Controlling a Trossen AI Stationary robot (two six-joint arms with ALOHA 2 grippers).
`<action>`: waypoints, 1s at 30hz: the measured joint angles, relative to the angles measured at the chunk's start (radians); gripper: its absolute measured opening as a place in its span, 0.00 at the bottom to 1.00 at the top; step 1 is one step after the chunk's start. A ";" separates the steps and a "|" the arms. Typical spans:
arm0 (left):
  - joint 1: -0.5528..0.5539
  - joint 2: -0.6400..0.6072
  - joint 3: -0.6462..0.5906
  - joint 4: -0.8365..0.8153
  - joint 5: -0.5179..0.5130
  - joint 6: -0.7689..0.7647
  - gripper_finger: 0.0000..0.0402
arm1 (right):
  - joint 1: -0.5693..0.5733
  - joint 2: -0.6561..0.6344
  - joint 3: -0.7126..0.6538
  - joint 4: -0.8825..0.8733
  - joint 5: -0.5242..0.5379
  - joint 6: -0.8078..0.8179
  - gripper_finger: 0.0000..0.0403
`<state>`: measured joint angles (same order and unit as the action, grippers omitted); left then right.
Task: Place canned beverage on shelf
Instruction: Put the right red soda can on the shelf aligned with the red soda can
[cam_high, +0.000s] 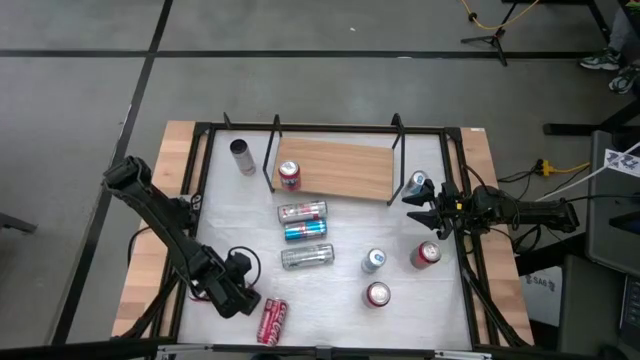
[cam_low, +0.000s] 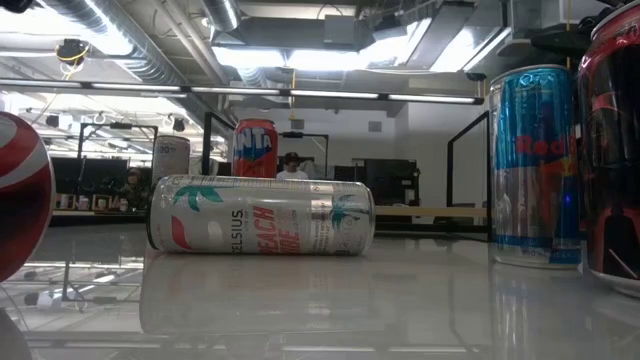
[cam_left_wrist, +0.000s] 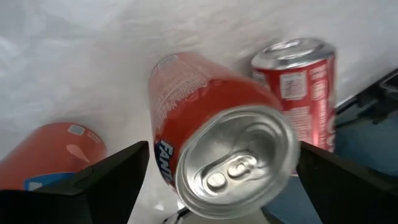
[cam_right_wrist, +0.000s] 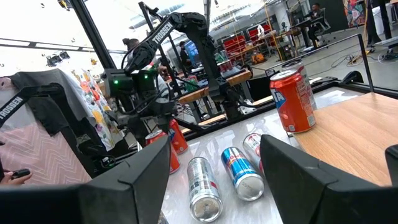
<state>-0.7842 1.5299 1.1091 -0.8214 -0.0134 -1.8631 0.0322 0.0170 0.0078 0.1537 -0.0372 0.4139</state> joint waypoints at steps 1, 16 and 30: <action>0.000 0.010 0.000 0.001 0.001 0.005 0.97 | 0.000 0.000 0.000 0.000 0.000 0.000 0.59; -0.007 0.035 0.000 -0.017 -0.019 0.017 0.97 | 0.000 0.000 0.000 0.000 0.000 0.000 0.59; -0.008 0.035 0.000 -0.034 -0.029 0.060 0.97 | 0.000 0.000 0.000 0.000 0.000 0.000 0.59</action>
<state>-0.7925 1.5654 1.1091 -0.8551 -0.0425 -1.8027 0.0322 0.0174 0.0078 0.1539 -0.0374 0.4140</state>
